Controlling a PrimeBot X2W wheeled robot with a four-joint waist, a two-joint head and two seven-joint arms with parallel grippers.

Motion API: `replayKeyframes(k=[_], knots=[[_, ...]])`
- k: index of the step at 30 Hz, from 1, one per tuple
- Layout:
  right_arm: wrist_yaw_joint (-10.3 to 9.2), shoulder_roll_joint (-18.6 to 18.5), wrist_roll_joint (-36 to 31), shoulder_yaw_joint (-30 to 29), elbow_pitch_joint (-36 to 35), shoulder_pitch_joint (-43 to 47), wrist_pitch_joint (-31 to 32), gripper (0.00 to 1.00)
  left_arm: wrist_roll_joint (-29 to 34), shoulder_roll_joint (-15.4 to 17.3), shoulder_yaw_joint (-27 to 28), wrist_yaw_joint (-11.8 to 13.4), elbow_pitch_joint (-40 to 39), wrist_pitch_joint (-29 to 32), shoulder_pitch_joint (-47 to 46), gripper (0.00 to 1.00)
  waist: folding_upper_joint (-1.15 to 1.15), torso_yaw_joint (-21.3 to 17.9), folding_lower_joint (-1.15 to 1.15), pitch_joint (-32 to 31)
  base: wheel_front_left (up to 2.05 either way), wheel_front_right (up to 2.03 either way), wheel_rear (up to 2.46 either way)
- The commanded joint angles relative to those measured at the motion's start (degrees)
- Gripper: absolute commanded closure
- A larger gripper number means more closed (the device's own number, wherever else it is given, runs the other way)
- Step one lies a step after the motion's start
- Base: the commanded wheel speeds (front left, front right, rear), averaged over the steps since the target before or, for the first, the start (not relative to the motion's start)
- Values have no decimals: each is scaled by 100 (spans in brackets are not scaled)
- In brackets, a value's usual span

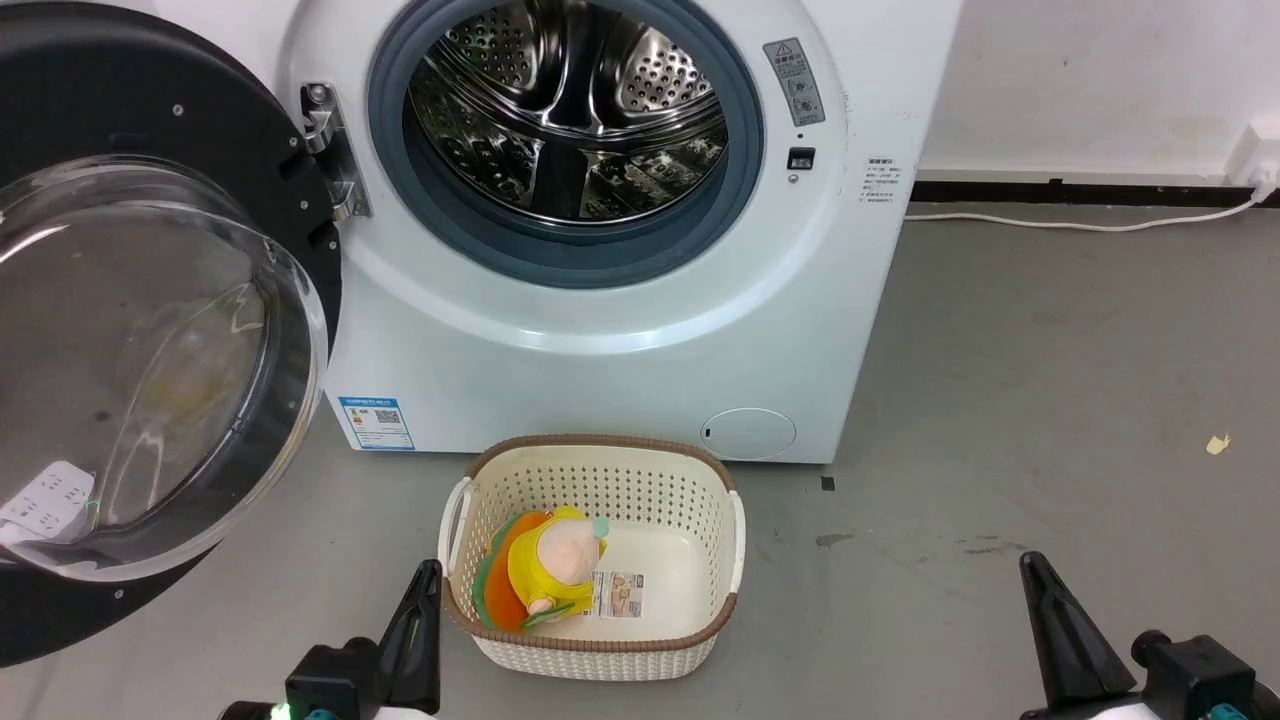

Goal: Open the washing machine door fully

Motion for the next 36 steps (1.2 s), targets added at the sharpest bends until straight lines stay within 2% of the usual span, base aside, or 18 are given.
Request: replayKeyframes(k=[1,36], knots=[[1,4,-41,13,-34,-58,31,100,71,-31,39,-21,-45,28,-38,100,0,1,0,2,0,0,0],[2,12,-166,112,-183,-204,430,100,331,-114,266,-70,-254,426,-135,100,0,20,0,44,0,0,0]])
